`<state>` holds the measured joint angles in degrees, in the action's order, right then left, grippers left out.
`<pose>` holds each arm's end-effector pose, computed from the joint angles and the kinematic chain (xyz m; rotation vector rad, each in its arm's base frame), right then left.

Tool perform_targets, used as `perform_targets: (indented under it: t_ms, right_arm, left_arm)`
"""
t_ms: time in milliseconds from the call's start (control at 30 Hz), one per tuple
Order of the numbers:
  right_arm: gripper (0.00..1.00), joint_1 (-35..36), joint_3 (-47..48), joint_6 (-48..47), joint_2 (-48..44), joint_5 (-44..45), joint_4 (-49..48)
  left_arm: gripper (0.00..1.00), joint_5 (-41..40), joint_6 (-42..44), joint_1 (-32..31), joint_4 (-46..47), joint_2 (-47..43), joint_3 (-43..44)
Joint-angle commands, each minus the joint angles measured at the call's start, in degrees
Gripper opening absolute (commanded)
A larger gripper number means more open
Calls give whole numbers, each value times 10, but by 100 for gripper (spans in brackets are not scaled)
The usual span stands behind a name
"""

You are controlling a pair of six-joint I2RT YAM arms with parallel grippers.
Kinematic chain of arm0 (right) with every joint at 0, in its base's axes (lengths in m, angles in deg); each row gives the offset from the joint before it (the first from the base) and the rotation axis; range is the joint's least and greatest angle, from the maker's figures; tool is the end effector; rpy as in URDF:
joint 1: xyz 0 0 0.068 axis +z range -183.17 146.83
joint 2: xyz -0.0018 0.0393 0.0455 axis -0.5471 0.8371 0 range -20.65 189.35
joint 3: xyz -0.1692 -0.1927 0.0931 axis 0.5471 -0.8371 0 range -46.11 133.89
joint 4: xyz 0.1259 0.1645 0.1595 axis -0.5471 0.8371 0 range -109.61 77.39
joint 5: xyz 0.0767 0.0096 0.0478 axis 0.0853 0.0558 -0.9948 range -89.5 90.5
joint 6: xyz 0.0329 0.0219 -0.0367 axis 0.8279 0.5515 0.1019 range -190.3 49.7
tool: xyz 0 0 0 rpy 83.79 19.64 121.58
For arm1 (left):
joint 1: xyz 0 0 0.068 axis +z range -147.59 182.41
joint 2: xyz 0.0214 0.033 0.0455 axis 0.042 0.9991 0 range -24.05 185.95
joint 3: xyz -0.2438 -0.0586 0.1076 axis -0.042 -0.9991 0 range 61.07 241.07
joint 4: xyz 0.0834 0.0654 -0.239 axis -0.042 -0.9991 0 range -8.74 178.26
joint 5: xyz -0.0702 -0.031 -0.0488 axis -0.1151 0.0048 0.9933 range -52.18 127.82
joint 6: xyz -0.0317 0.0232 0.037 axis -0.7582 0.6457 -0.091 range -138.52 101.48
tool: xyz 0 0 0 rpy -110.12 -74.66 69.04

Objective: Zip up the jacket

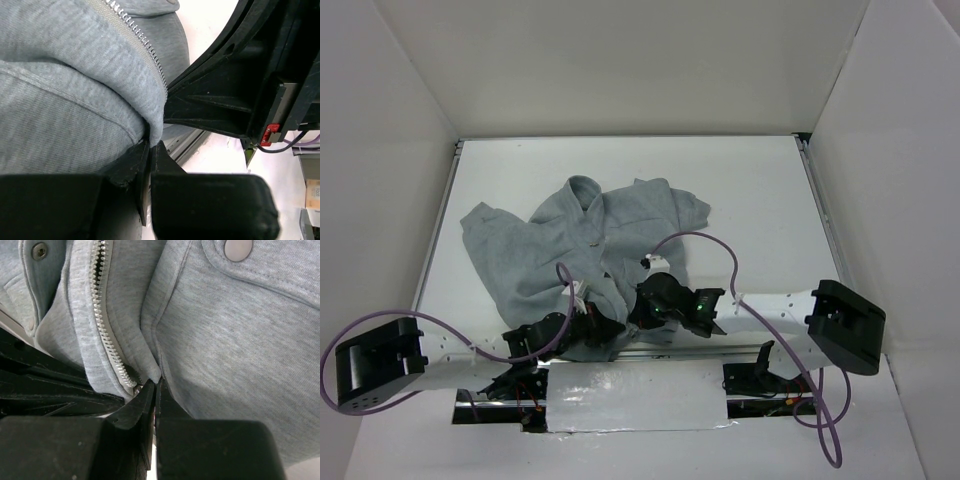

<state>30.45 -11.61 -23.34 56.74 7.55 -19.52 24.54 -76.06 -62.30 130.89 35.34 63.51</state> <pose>0.1205 0.2333 0.1738 -0.2914 2.4464 0.7943 0.0821 -0.1545 0.1412 -0.0559 2.0160 -1.2533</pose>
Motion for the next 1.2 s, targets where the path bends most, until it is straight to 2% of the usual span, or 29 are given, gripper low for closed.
perform_targets:
  t_ms: [0, 167, 333, 467, 567, 767, 967, 1167]
  right_arm:
    - [0, -7, 37, 4, 10, 17, -52]
    - [0, -9, 54, 2, 26, 14, -50]
    - [1, -9, 63, 1, 37, 15, -54]
    - [26, -9, 60, -5, 26, 10, -61]
    - [36, -9, 58, -10, 8, 11, -56]
    - [47, -9, 51, -14, -35, 17, -43]
    - [51, -7, 38, -6, -97, 19, 9]
    - [49, -3, -50, 53, -160, -34, 1]
  left_arm:
    - [0, -3, -21, -5, 1, -3, -135]
    - [0, -29, -66, -5, -66, -19, -130]
    - [0, -31, -87, -5, -69, -7, -129]
    - [0, -31, -90, -5, -59, 6, -129]
    - [0, -32, -93, -5, -54, 15, -130]
    - [0, -32, -94, -4, -48, 35, -125]
    - [0, -30, -90, -4, -45, 38, -122]
    - [0, -34, -94, -5, -50, 17, -130]
